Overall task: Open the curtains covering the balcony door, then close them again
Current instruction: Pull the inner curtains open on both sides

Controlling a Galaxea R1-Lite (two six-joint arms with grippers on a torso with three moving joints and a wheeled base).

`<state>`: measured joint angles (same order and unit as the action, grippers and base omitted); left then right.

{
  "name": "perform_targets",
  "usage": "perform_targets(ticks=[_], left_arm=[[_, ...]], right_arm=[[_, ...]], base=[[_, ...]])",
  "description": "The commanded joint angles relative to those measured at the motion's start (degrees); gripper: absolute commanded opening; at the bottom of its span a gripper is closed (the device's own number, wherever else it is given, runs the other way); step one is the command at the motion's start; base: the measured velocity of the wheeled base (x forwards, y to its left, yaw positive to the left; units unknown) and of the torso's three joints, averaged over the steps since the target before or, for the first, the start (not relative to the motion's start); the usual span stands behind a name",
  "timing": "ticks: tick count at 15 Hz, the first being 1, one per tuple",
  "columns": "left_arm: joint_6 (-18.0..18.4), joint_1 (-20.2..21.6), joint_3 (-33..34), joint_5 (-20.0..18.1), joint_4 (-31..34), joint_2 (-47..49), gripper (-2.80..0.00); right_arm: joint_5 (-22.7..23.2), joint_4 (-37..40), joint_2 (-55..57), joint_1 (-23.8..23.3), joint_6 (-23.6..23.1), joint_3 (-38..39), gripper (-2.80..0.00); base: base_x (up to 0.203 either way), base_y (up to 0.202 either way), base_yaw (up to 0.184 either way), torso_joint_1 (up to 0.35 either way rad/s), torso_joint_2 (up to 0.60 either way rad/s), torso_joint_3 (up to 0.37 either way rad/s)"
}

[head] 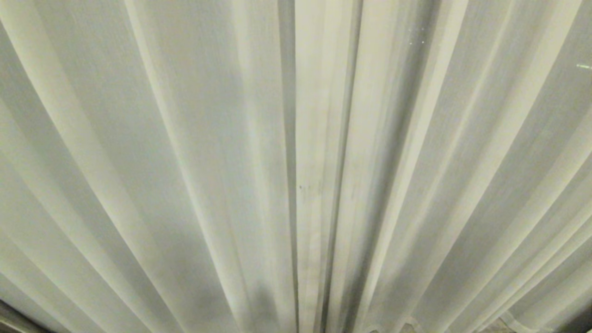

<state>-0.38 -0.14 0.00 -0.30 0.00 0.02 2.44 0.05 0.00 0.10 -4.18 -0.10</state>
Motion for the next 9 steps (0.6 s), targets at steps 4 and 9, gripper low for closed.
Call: perform_targets(ticks=[4,9], left_arm=[[0.03,0.05,0.00,-0.05,0.00,-0.02,-2.80],[0.03,0.05,0.00,-0.05,0.00,-0.02,-2.80]], right_arm=[[0.02,0.04,0.09,0.08,0.39,0.01,-2.80],[0.02,0.04,0.09,-0.01,0.31,0.01,-2.80]], base=[[0.000,-0.159,0.004,0.003,0.00,0.000],[0.000,-0.190,0.001,0.003,0.00,0.002]])
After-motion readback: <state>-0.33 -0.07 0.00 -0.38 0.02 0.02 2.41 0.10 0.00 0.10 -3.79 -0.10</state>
